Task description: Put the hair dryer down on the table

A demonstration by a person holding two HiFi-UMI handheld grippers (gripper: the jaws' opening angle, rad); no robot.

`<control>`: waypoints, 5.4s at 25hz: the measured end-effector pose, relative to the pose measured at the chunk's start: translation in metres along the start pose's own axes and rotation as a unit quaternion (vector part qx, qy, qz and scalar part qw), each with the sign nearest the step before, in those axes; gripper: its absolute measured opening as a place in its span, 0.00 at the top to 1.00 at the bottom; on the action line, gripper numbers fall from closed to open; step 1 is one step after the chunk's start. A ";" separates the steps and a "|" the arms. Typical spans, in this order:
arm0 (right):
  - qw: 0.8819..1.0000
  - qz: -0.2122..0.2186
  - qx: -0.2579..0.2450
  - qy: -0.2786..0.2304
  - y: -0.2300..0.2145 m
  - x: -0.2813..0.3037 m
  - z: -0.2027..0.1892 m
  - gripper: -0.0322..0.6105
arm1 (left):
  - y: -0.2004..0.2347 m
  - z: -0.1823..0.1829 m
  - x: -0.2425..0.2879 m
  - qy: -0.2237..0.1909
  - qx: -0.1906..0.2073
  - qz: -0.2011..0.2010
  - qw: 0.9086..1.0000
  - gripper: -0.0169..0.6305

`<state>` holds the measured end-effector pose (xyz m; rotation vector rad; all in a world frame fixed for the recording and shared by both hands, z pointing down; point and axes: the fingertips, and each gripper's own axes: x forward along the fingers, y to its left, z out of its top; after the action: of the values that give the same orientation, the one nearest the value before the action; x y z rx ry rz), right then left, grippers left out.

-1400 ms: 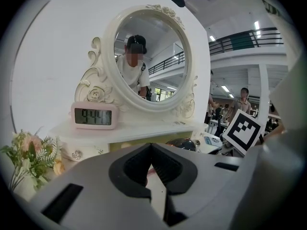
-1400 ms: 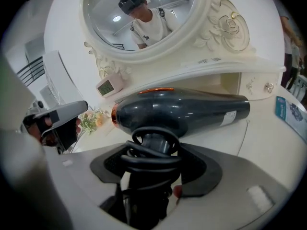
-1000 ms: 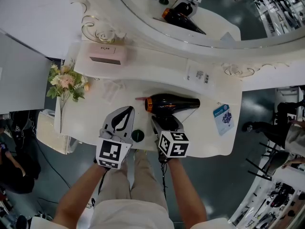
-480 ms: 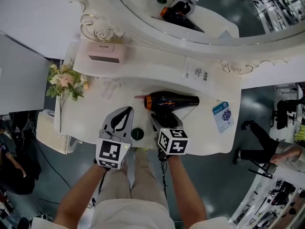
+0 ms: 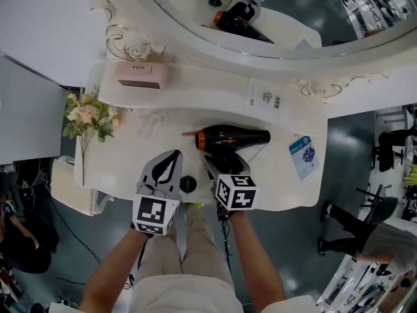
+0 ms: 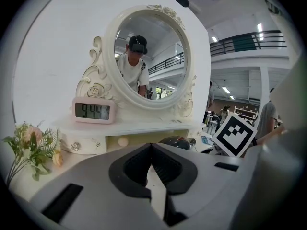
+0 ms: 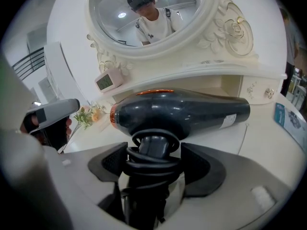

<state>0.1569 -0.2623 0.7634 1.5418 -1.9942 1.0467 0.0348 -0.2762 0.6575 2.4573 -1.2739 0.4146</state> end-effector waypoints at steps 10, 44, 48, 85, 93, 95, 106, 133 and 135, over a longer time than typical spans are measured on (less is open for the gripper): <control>1.000 -0.014 -0.006 -0.006 -0.003 -0.009 0.003 0.40 | 0.000 0.000 -0.002 -0.001 -0.003 0.005 1.000 0.96; 0.961 -0.001 -0.079 -0.265 0.103 -0.251 0.210 0.42 | -0.013 0.238 -0.129 -0.169 0.051 0.001 0.984 0.96; 0.953 0.010 -0.101 -0.285 0.124 -0.270 0.234 0.42 | 0.000 0.265 -0.146 -0.201 0.031 0.012 0.979 0.96; 0.927 0.054 -0.160 -0.336 0.187 -0.301 0.276 0.52 | -0.012 0.280 -0.164 -0.202 0.075 0.003 0.976 0.96; 0.926 0.056 -0.164 -0.335 0.185 -0.303 0.268 0.69 | -0.012 0.275 -0.167 -0.200 0.075 0.005 0.977 0.96; 0.925 0.054 -0.162 -0.339 0.183 -0.304 0.267 0.74 | -0.010 0.274 -0.168 -0.202 0.072 0.008 0.977 0.96; 0.922 0.056 -0.160 -0.347 0.180 -0.308 0.267 0.91 | -0.015 0.275 -0.168 -0.204 0.072 0.009 0.976 0.96; 0.929 0.048 -0.145 -0.338 0.171 -0.303 0.260 0.93 | -0.023 0.270 -0.160 -0.196 0.075 -0.005 0.978 0.96; 0.929 0.050 -0.144 -0.337 0.172 -0.303 0.260 0.93 | -0.023 0.269 -0.160 -0.195 0.076 -0.005 0.978 0.96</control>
<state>0.1185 -0.2492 0.3312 1.7941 -2.5446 0.2165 -0.0085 -0.2621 0.3467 2.7689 -1.4220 0.0211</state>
